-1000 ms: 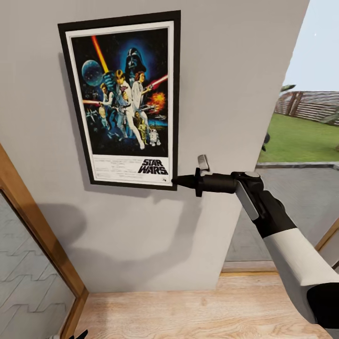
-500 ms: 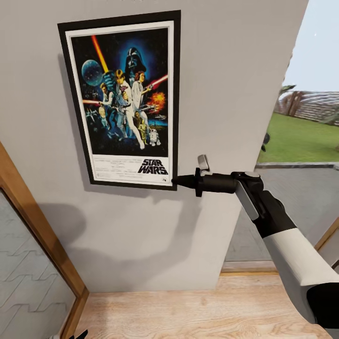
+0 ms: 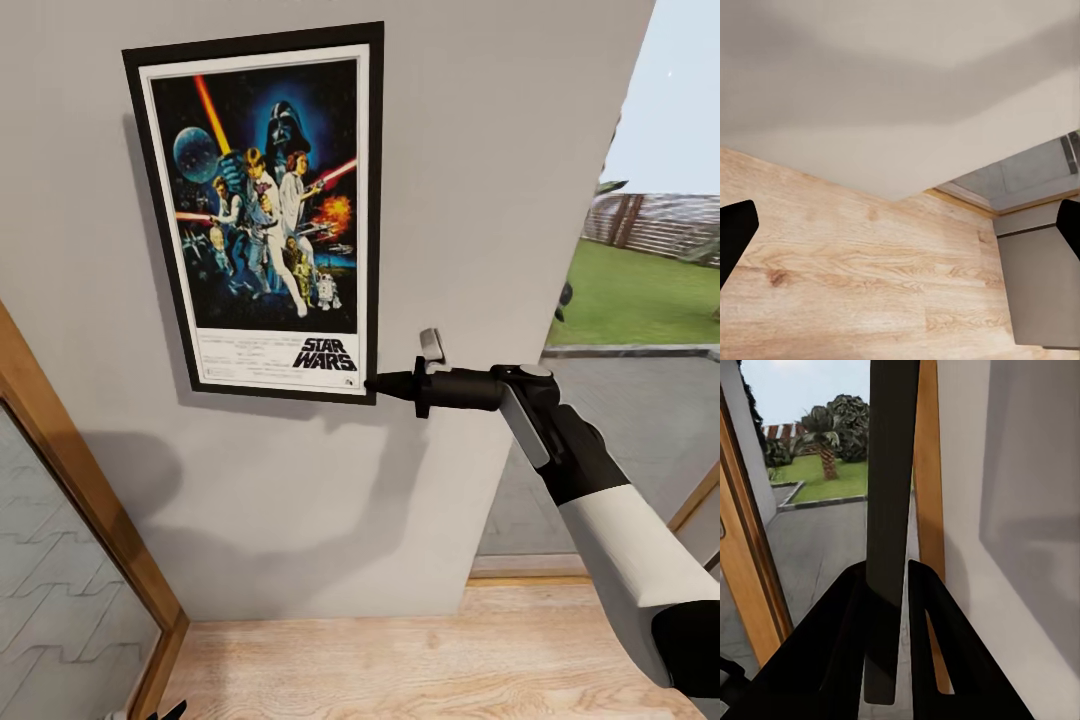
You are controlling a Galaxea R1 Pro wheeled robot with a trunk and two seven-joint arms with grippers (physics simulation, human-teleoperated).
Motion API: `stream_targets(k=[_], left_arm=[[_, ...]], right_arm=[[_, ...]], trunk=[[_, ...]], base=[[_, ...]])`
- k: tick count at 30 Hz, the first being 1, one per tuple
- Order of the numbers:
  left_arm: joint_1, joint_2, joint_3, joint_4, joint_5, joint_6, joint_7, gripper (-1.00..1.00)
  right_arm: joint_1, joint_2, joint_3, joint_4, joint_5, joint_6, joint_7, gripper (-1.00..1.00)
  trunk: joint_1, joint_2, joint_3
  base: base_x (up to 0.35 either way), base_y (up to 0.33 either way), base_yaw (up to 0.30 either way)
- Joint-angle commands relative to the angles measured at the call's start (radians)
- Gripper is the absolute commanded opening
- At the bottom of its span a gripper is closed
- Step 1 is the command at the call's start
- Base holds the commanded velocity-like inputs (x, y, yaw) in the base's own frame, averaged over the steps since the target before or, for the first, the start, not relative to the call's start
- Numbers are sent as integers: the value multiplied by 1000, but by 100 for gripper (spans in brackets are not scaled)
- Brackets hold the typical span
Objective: Pick up the poster from the kitchen countertop and hang it on one of the wall nails in the kitchen.
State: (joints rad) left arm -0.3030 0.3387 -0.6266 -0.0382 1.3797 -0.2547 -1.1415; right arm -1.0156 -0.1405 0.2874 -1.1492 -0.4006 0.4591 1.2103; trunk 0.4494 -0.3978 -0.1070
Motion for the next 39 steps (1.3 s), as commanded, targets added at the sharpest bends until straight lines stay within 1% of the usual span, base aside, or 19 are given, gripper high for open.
stream_targets(k=[1, 28, 39], left_arm=[[-1, 0, -8, 0, 7, -6, -1, 100], [-1, 1, -8, 0, 7, -6, -1, 100], [-1, 0, -8, 0, 7, -6, -1, 100]], right_arm=[[-1, -1, 2, 0, -11, 12, 0, -100], [0, -2, 2, 0, -11, 8, -1, -100], [0, -1, 0, 0, -16, 10, -5, -100]], trunk=[[1, -2, -2], [1, -2, -2], [1, -2, -2]], base=[[0, 0, 0], [17, 0, 0], [0, 0, 0]])
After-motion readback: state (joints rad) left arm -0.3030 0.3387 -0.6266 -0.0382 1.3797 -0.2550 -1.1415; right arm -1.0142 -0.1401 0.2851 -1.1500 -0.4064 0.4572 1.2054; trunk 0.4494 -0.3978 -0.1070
